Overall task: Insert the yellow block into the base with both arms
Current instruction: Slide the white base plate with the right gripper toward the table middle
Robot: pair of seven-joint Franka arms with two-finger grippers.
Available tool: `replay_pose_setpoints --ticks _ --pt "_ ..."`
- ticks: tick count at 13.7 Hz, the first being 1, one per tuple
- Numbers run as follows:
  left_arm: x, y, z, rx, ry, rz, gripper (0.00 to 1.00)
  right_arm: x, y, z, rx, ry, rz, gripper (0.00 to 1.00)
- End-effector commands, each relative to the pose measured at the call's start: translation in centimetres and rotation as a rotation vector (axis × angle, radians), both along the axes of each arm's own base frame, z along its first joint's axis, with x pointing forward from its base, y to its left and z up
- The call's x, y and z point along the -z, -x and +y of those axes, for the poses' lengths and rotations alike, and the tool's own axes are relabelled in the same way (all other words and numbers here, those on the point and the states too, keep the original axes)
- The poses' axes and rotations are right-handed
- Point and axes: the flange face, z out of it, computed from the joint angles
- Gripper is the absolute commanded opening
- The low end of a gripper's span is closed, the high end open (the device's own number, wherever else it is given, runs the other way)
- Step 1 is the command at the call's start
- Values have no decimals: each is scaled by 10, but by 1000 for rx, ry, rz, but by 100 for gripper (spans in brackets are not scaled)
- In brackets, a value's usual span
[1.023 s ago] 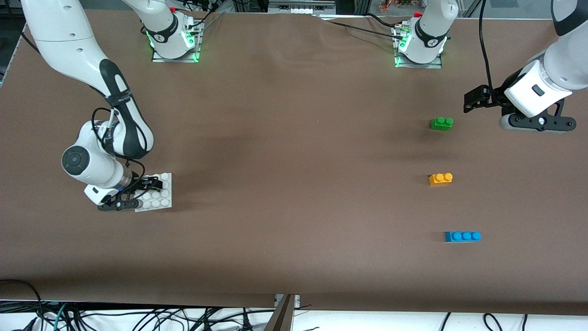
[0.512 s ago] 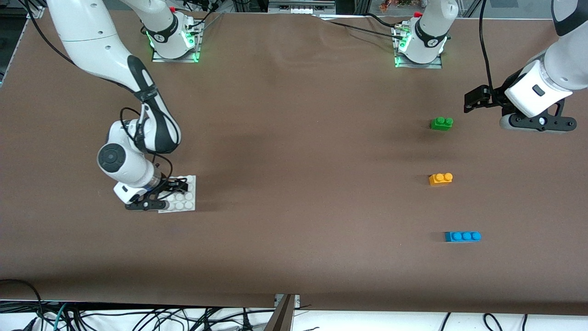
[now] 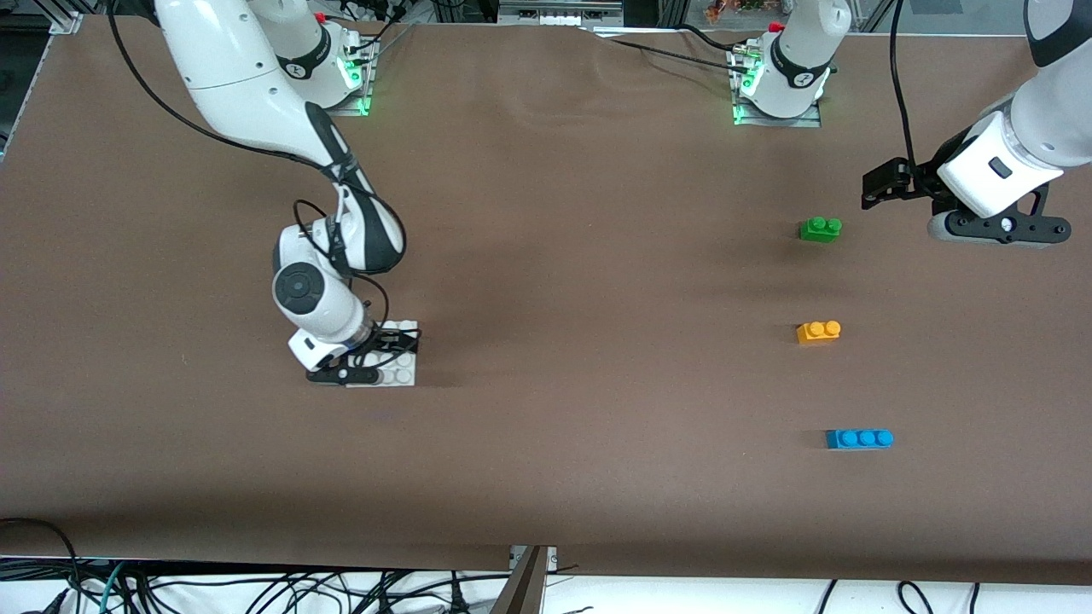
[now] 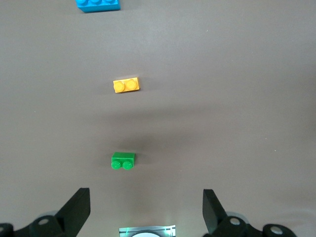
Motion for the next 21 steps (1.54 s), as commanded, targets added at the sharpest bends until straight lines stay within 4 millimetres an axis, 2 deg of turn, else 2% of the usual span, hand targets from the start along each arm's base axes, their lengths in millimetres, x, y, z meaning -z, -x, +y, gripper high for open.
replay_pose_setpoints --ticks 1,4,13,18,21 --pt "-5 -2 2 19 -1 -1 100 28 9 54 -7 -22 -1 100" --pt "-5 -2 2 19 -1 -1 100 22 10 78 -1 -33 -19 100" --pt "-4 -2 2 19 -1 2 100 13 33 184 51 -86 -68 100" --pt "-5 -2 3 17 -1 1 100 20 52 221 52 -97 -72 100" --pt "-5 -2 4 16 -1 1 100 11 61 250 64 -128 -94 100"
